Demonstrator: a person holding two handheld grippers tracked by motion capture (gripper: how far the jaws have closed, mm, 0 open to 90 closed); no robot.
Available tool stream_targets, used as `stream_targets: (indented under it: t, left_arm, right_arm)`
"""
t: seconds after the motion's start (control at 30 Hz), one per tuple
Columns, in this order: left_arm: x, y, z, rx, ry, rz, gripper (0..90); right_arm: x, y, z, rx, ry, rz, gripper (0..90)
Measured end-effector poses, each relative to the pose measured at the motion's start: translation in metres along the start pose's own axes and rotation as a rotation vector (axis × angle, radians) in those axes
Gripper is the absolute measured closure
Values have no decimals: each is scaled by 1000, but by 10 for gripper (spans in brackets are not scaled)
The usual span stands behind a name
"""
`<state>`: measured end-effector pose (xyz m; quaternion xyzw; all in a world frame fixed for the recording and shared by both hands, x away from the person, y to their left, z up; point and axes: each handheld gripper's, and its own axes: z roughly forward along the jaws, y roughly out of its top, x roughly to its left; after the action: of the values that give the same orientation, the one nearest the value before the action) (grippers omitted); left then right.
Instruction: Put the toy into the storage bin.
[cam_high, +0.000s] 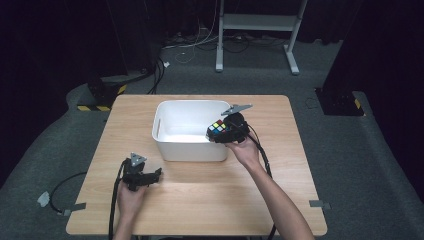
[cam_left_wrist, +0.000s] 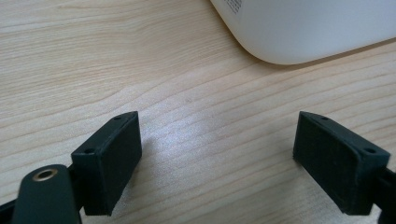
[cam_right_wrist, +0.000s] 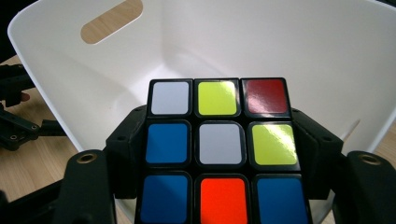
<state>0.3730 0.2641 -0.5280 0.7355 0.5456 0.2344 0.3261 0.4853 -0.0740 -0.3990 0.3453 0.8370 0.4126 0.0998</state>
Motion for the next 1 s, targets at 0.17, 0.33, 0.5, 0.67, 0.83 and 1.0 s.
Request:
stream_targets:
  t: [0.17, 0.33, 0.5, 0.67, 0.83, 1.0]
  left_arm:
    - [0, 0, 0, 1, 1, 1, 157]
    - [0, 0, 0, 0, 0, 0, 158]
    - [0, 0, 0, 0, 0, 0, 158]
    - [0, 0, 0, 1, 0, 0, 158]
    - [0, 0, 0, 0, 0, 1, 158]
    - [0, 0, 0, 1, 0, 1, 158]
  right_arm:
    - [-3, 0, -6, -33, 21, 23, 330]
    - [-7, -3, -11, -44, 22, 34, 323]
    - [-5, -2, -18, -74, 23, 33, 323]
    - [-2, -1, -24, -97, 28, 25, 323]
    - [-1, -1, -31, -119, 28, 21, 324]
    - [-1, -3, -37, -145, 30, 20, 326]
